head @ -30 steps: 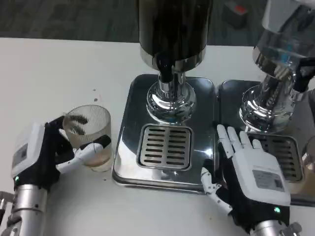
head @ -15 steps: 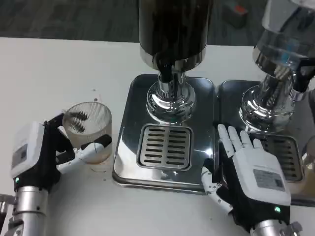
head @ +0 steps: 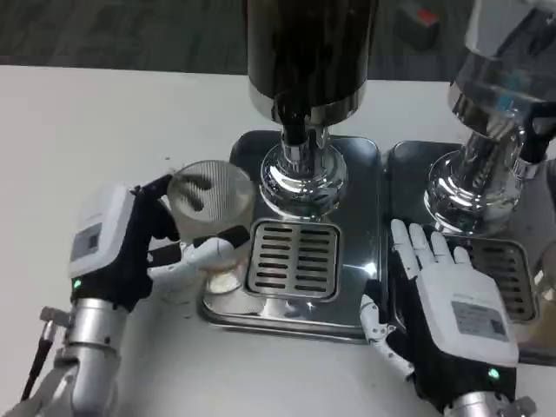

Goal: Grasp the cup under the faucet to collect the drink, then remove the cup.

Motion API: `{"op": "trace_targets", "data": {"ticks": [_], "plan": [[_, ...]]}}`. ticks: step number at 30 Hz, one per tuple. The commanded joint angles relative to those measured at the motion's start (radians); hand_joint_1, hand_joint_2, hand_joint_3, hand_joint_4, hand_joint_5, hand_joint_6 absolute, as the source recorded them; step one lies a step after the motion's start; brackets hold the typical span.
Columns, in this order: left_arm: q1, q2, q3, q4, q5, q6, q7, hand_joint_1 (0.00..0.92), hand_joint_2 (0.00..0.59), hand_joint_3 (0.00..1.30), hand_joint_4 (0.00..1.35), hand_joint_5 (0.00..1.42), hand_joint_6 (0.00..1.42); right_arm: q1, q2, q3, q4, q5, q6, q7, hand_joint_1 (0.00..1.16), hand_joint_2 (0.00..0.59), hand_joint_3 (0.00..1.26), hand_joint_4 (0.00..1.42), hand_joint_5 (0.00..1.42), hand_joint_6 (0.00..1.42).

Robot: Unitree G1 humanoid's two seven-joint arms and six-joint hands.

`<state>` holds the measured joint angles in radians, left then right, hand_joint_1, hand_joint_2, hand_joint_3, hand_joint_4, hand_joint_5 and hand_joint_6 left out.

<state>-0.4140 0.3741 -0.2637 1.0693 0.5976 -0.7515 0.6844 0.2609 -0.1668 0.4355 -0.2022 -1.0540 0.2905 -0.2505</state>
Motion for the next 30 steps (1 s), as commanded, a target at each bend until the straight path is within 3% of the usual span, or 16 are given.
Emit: {"op": "trace_targets", "data": {"ticks": [1,18,25,30], "plan": [[-0.080,-0.038,-0.036,0.049,0.010,-0.015,-0.029,0.492,0.065,0.61,0.72,0.94,0.96,0.029,0.014,-0.009,-0.029,-0.020,0.019,-0.048,0.16,0.574,0.00,0.00,0.00,0.00],[-0.200,-0.133,-0.178,0.163,0.106,0.083,0.021,0.499,0.061,0.59,0.70,0.93,0.92,0.072,0.036,-0.017,-0.066,-0.048,0.051,-0.078,0.18,0.575,0.00,0.00,0.00,0.00],[-0.191,-0.117,-0.205,0.173,0.104,0.085,0.041,0.495,0.062,0.59,0.68,0.91,0.90,0.075,0.048,-0.015,-0.059,-0.047,0.054,-0.082,0.18,0.575,0.00,0.00,0.00,0.00],[-0.175,-0.101,-0.210,0.169,0.102,0.074,0.050,0.432,0.045,0.54,0.62,0.86,0.84,0.067,0.047,-0.015,-0.053,-0.044,0.049,-0.079,0.19,0.575,0.00,0.00,0.00,0.00]]}}
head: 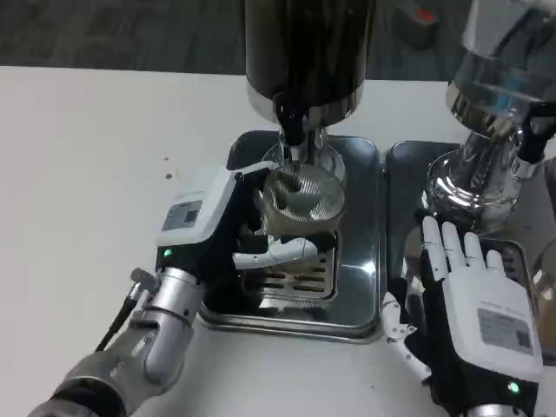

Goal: Grasp the cup under the faucet to collect the drink, then remove the cup.

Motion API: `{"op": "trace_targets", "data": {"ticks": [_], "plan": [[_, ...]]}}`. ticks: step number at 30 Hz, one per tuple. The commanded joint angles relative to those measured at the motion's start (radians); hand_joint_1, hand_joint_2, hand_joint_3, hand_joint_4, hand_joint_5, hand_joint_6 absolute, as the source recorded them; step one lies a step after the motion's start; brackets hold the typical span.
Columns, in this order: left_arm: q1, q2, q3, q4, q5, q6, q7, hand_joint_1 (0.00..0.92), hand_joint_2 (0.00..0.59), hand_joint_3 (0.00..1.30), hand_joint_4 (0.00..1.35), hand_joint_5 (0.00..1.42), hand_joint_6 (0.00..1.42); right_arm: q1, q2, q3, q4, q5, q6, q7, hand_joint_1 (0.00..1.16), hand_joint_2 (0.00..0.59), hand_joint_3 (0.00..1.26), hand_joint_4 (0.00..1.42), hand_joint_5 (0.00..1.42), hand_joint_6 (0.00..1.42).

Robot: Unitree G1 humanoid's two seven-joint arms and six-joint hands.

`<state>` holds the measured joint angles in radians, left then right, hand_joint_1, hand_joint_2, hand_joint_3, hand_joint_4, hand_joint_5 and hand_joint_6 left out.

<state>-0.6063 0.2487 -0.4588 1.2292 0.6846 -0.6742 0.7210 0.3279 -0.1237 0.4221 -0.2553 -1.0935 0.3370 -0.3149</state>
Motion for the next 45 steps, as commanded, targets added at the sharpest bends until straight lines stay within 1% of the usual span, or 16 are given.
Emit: {"op": "trace_targets", "data": {"ticks": [1,4,8,14,17,20,21,23,26,27,30,32,34,38,42,45], "plan": [[0.022,0.030,-0.017,0.008,0.017,-0.005,0.017,0.400,0.041,0.52,0.61,0.84,0.81,-0.001,0.004,-0.002,0.000,-0.004,0.002,-0.014,0.19,0.575,0.00,0.00,0.00,0.00],[0.037,0.045,-0.022,0.007,0.017,-0.009,0.023,0.319,0.049,0.47,0.54,0.82,0.77,-0.008,0.000,-0.005,0.006,0.004,-0.003,-0.007,0.19,0.575,0.00,0.00,0.00,0.00],[0.049,0.055,-0.022,0.008,0.006,-0.009,0.015,0.228,0.042,0.38,0.47,0.78,0.75,-0.018,-0.006,-0.008,0.014,0.012,-0.012,-0.003,0.19,0.575,0.00,0.00,0.00,0.00],[0.063,0.066,-0.022,-0.011,0.001,-0.023,0.033,0.201,0.051,0.29,0.35,0.72,0.70,-0.032,-0.016,-0.012,0.021,0.021,-0.017,0.004,0.19,0.575,0.00,0.00,0.00,0.00],[0.064,0.067,-0.014,-0.015,-0.008,-0.030,0.030,0.163,0.051,0.25,0.31,0.69,0.67,-0.033,-0.019,-0.014,0.023,0.025,-0.020,0.005,0.19,0.575,0.00,0.00,0.00,0.00],[0.071,0.080,0.006,-0.030,-0.028,-0.060,0.033,0.112,0.036,0.22,0.25,0.63,0.59,-0.036,-0.018,-0.012,0.025,0.025,-0.020,0.004,0.19,0.575,0.00,0.00,0.00,0.00],[0.077,0.087,0.017,-0.038,-0.037,-0.073,0.027,0.089,0.037,0.17,0.19,0.55,0.53,-0.036,-0.017,-0.011,0.026,0.026,-0.019,0.005,0.19,0.575,0.00,0.00,0.00,0.00],[0.105,0.116,0.062,-0.064,-0.087,-0.108,-0.015,0.062,0.035,0.08,0.07,0.41,0.38,-0.037,-0.014,-0.010,0.029,0.026,-0.016,0.005,0.19,0.575,0.00,0.00,0.00,0.00],[0.148,0.156,0.114,-0.090,-0.145,-0.147,-0.070,0.030,0.028,0.02,0.00,0.33,0.28,-0.037,-0.006,-0.009,0.030,0.026,-0.012,0.004,0.20,0.556,0.00,0.00,0.00,0.00],[0.165,0.176,0.131,-0.101,-0.164,-0.164,-0.094,0.007,0.029,0.00,0.00,0.30,0.25,-0.036,-0.004,-0.009,0.029,0.027,-0.011,0.004,0.21,0.541,0.00,0.00,0.00,0.00],[0.200,0.215,0.177,-0.126,-0.228,-0.208,-0.194,0.000,0.029,0.00,0.00,0.21,0.16,-0.042,-0.005,-0.011,0.034,0.040,-0.017,0.016,0.23,0.525,0.00,0.00,0.00,0.00],[0.219,0.226,0.212,-0.140,-0.287,-0.234,-0.275,0.000,0.030,0.00,0.00,0.17,0.12,-0.046,-0.001,-0.013,0.036,0.050,-0.015,0.022,0.29,0.511,0.00,0.00,0.00,0.00],[0.249,0.243,0.256,-0.165,-0.356,-0.266,-0.354,0.000,0.031,0.00,0.00,0.14,0.10,-0.048,0.006,-0.021,0.035,0.071,-0.015,0.028,0.31,0.493,0.00,0.00,0.00,0.00],[0.287,0.257,0.319,-0.226,-0.480,-0.316,-0.515,0.000,0.058,0.00,0.00,0.16,0.10,-0.063,0.008,-0.050,0.037,0.147,-0.032,0.050,0.36,0.470,0.00,0.00,0.00,0.00],[0.316,0.245,0.366,-0.311,-0.599,-0.344,-0.666,0.000,0.063,0.00,0.00,0.16,0.10,-0.083,0.011,-0.081,0.053,0.242,-0.054,0.076,0.37,0.467,0.00,0.00,0.00,0.00],[0.337,0.237,0.386,-0.399,-0.667,-0.358,-0.761,0.000,0.069,0.00,0.00,0.14,0.09,-0.093,0.009,-0.088,0.058,0.271,-0.060,0.076,0.38,0.466,0.00,0.00,0.00,0.00]]}}
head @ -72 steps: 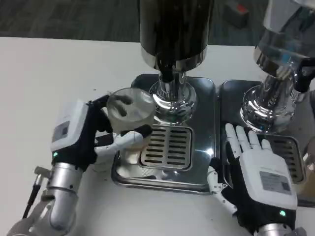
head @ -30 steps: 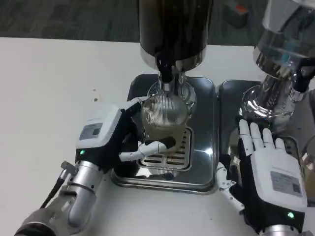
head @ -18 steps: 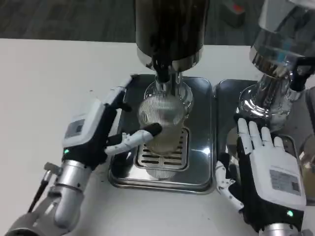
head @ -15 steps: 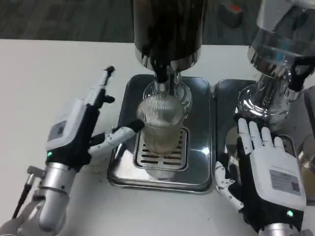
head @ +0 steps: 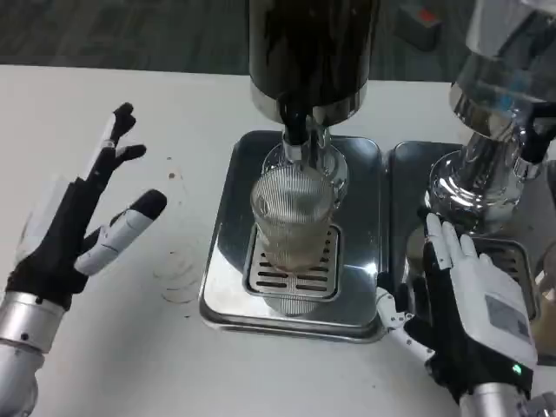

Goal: Grasp the cup under the faucet to collect the drink, then remove the cup.

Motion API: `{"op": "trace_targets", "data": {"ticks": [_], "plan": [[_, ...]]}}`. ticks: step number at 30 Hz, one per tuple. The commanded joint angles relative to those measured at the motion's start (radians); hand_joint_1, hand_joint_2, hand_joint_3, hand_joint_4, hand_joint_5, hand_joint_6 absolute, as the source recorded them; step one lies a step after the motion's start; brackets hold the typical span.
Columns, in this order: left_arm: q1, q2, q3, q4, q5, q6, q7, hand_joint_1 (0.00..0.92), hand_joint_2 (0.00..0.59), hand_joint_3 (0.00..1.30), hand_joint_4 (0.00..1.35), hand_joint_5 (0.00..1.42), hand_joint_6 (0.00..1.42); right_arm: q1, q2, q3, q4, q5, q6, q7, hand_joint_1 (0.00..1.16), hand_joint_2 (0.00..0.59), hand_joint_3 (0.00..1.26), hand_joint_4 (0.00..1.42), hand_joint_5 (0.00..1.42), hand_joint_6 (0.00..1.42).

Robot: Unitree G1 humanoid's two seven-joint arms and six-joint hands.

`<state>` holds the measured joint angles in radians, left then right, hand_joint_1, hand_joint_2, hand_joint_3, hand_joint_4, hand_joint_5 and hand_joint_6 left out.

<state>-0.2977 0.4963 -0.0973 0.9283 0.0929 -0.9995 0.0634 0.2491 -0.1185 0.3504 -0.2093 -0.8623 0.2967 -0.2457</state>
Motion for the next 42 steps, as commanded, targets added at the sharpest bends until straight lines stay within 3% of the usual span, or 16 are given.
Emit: {"op": "trace_targets", "data": {"ticks": [1,7,17,35,42], "plan": [[0.033,-0.011,0.029,-0.128,-0.089,-0.032,-0.128,0.000,0.072,0.00,0.00,0.13,0.09,-0.015,0.004,-0.018,0.012,0.047,-0.020,0.007,0.38,0.465,0.00,0.00,0.00,0.00],[0.036,-0.037,0.040,-0.281,-0.215,0.008,-0.291,0.000,0.068,0.00,0.00,0.12,0.09,-0.017,0.004,-0.017,0.017,0.064,-0.019,0.005,0.38,0.460,0.00,0.00,0.00,0.00],[-0.038,-0.092,0.036,-0.326,-0.230,0.074,-0.458,0.000,0.078,0.00,0.00,0.13,0.11,-0.014,0.007,-0.010,0.017,0.072,-0.026,-0.009,0.38,0.457,0.00,0.00,0.00,0.00],[-0.115,-0.173,0.014,-0.348,-0.206,0.123,-0.593,0.000,0.086,0.05,0.00,0.14,0.12,-0.006,0.018,-0.010,0.019,0.082,-0.035,-0.024,0.38,0.440,0.00,0.00,0.00,0.00],[-0.087,-0.170,0.002,-0.397,-0.195,0.124,-0.619,0.000,0.093,0.07,0.00,0.15,0.12,-0.010,0.008,-0.010,0.027,0.105,-0.071,-0.016,0.39,0.430,0.00,0.00,0.00,0.00]]}}
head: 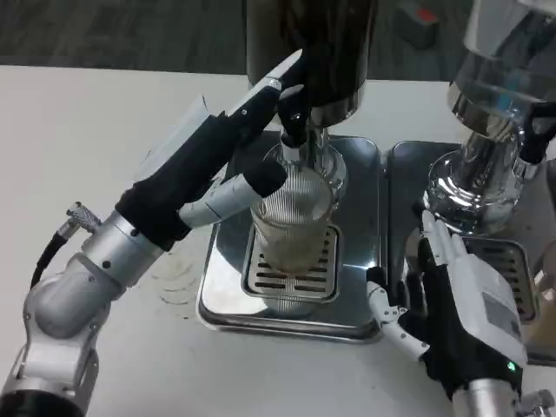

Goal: Grasp the cup under the faucet to collect the drink, then remove the cup.

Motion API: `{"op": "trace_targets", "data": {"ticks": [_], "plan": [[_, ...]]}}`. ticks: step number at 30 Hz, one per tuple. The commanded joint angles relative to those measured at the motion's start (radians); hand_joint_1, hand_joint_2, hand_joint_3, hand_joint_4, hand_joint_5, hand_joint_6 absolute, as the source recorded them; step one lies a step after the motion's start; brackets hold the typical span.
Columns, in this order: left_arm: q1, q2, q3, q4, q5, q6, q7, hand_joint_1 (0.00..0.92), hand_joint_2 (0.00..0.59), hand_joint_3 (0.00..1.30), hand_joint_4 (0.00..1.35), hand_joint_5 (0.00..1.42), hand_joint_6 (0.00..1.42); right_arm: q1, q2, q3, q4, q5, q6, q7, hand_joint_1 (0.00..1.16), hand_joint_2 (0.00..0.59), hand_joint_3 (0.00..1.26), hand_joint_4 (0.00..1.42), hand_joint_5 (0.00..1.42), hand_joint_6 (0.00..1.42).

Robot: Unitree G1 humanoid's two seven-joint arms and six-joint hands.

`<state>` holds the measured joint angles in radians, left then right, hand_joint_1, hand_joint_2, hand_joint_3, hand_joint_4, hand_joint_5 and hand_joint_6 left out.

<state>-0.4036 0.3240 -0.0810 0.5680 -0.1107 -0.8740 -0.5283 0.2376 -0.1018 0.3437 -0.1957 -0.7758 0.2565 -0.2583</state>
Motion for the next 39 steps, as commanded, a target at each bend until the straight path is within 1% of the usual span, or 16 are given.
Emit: {"op": "trace_targets", "data": {"ticks": [1,6,8,13,16,21,23,24,26,28,29,30,33,35,36,39], "plan": [[0.023,0.004,-0.016,-0.042,0.013,-0.002,-0.027,0.000,0.093,0.08,0.00,0.15,0.12,0.000,-0.010,-0.004,0.015,0.021,-0.033,-0.002,0.39,0.429,0.00,0.00,0.00,0.00],[0.037,0.016,-0.025,-0.067,0.060,-0.018,-0.009,0.000,0.094,0.09,0.00,0.17,0.13,-0.008,-0.013,-0.011,0.023,0.042,-0.046,0.005,0.39,0.420,0.00,0.00,0.00,0.00],[0.039,0.021,-0.026,-0.072,0.090,-0.026,0.005,0.000,0.095,0.10,0.00,0.17,0.13,-0.013,-0.016,-0.012,0.027,0.047,-0.048,0.006,0.41,0.406,0.00,0.00,0.00,0.00],[0.041,0.034,-0.030,-0.080,0.149,-0.039,0.040,0.000,0.095,0.10,0.01,0.18,0.14,-0.031,-0.020,-0.016,0.038,0.067,-0.057,0.014,0.41,0.402,0.00,0.00,0.00,0.00],[0.042,0.043,-0.033,-0.087,0.186,-0.049,0.064,0.000,0.096,0.11,0.01,0.18,0.14,-0.035,-0.020,-0.016,0.041,0.077,-0.060,0.015,0.45,0.389,0.00,0.00,0.00,0.00],[0.046,0.046,-0.044,-0.089,0.194,-0.044,0.077,0.000,0.099,0.11,0.01,0.18,0.14,-0.042,-0.025,-0.017,0.044,0.093,-0.072,0.022,0.49,0.361,0.00,0.00,0.00,0.00],[0.048,0.049,-0.046,-0.091,0.196,-0.044,0.080,0.000,0.100,0.11,0.01,0.18,0.14,-0.046,-0.030,-0.014,0.039,0.085,-0.073,0.025,0.52,0.338,0.00,0.00,0.00,0.00],[0.048,0.051,-0.047,-0.091,0.206,-0.046,0.086,0.000,0.100,0.12,0.01,0.18,0.14,-0.048,-0.032,-0.012,0.037,0.082,-0.073,0.026,0.53,0.336,0.00,0.00,0.00,0.00],[0.047,0.054,-0.049,-0.090,0.220,-0.049,0.094,0.000,0.101,0.12,0.01,0.18,0.14,-0.055,-0.027,-0.022,0.035,0.116,-0.077,0.049,0.55,0.326,0.00,0.00,0.00,0.00],[0.049,0.057,-0.052,-0.089,0.227,-0.051,0.102,0.000,0.101,0.12,0.01,0.18,0.14,-0.062,-0.025,-0.031,0.036,0.147,-0.087,0.066,0.57,0.300,0.00,0.00,0.00,0.00],[0.049,0.058,-0.052,-0.088,0.229,-0.052,0.105,0.000,0.101,0.12,0.01,0.18,0.14,-0.065,-0.025,-0.034,0.036,0.160,-0.093,0.072,0.57,0.297,0.00,0.00,0.00,0.00],[0.049,0.060,-0.053,-0.087,0.238,-0.055,0.111,0.000,0.101,0.12,0.01,0.18,0.14,-0.069,-0.023,-0.044,0.038,0.192,-0.105,0.087,0.58,0.287,0.00,0.00,0.00,0.00],[0.050,0.068,-0.055,-0.087,0.256,-0.061,0.125,0.000,0.101,0.12,0.01,0.18,0.13,-0.080,-0.022,-0.063,0.047,0.261,-0.136,0.116,0.61,0.281,0.00,0.00,0.00,0.00],[0.052,0.072,-0.058,-0.089,0.260,-0.063,0.132,0.000,0.102,0.12,0.01,0.18,0.13,-0.090,-0.027,-0.067,0.056,0.282,-0.152,0.124,0.61,0.280,0.00,0.00,0.00,0.00],[0.052,0.074,-0.060,-0.088,0.264,-0.064,0.135,0.000,0.102,0.12,0.01,0.18,0.13,-0.097,-0.028,-0.069,0.061,0.289,-0.160,0.127,0.63,0.278,0.00,0.00,0.00,0.00],[0.053,0.079,-0.065,-0.089,0.277,-0.068,0.146,0.000,0.102,0.12,0.01,0.18,0.13,-0.111,-0.030,-0.071,0.070,0.299,-0.172,0.129,0.64,0.277,0.00,0.00,0.00,0.00]]}}
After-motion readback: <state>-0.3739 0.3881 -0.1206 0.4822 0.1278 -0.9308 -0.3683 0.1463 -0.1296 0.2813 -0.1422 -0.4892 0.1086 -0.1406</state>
